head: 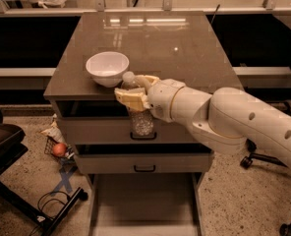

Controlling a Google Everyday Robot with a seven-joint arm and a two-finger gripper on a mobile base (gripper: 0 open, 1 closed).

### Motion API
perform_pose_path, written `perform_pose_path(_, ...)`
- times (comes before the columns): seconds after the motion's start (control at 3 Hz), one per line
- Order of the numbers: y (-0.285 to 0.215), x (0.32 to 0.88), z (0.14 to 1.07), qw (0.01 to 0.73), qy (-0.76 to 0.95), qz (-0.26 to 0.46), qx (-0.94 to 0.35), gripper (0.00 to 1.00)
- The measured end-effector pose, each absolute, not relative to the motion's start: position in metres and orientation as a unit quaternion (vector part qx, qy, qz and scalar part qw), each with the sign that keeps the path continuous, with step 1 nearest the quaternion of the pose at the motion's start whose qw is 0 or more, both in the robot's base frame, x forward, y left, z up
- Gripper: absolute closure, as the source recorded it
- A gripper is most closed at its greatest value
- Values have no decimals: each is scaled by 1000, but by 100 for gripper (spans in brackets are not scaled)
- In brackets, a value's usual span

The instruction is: Pick water bottle from bottom drawer and place on counter

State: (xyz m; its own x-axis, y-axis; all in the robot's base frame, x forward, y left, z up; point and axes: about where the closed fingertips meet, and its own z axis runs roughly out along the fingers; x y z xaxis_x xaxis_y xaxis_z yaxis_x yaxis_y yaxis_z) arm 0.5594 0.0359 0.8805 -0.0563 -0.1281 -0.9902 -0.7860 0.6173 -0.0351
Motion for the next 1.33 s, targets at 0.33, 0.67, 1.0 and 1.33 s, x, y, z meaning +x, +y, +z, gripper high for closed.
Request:
perform_pose_path(0.33,36,559,881,597,673,275,-340,100)
perform_pose_path(0.67,26,572,923,606,678,263,-322,100)
perform_pose_path(1.0,39,582,1033,627,657,251,-334,100)
perform_pose_path(1.33,28,600,1082,633,657,253,-322,100)
